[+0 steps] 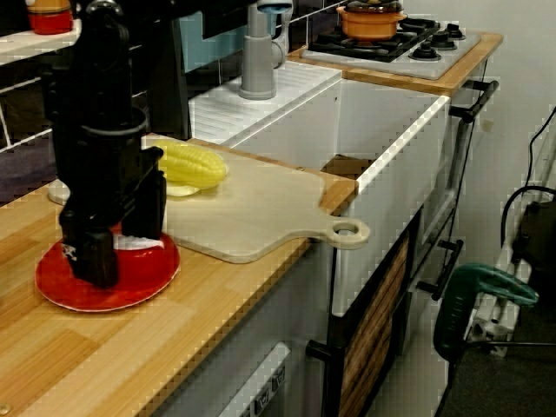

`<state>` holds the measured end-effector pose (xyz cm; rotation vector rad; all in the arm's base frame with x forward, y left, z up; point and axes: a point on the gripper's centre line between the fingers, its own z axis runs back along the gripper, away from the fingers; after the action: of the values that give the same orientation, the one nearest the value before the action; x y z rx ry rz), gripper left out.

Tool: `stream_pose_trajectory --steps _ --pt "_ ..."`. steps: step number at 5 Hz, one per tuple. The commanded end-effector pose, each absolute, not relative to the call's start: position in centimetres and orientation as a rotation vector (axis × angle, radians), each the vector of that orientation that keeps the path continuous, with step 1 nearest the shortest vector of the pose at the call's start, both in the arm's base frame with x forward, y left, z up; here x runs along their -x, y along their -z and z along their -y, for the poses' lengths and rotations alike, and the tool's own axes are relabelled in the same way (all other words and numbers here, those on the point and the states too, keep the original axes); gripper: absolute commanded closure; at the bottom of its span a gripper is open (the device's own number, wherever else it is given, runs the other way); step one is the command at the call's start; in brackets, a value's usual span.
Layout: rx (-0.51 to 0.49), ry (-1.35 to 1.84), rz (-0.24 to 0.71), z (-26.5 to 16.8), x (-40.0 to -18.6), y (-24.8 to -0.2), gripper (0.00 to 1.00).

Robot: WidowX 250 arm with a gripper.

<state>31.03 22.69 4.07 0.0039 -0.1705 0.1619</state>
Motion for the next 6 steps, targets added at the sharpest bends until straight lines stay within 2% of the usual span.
stream_pose_trajectory --steps 1,3,5,6 --pt "-0.063 -0.147 0.211 -23.0 -31.8 -6.1 1.00" --pt "-0.041 -0.148 0.202 -23.4 -32.0 -7.2 1.00" --pt "0.002 -0.106 0.232 -23.4 -30.5 -11.1 1.00" --pt "0.003 -0.066 0.249 -22.5 -29.2 -11.2 1.00"
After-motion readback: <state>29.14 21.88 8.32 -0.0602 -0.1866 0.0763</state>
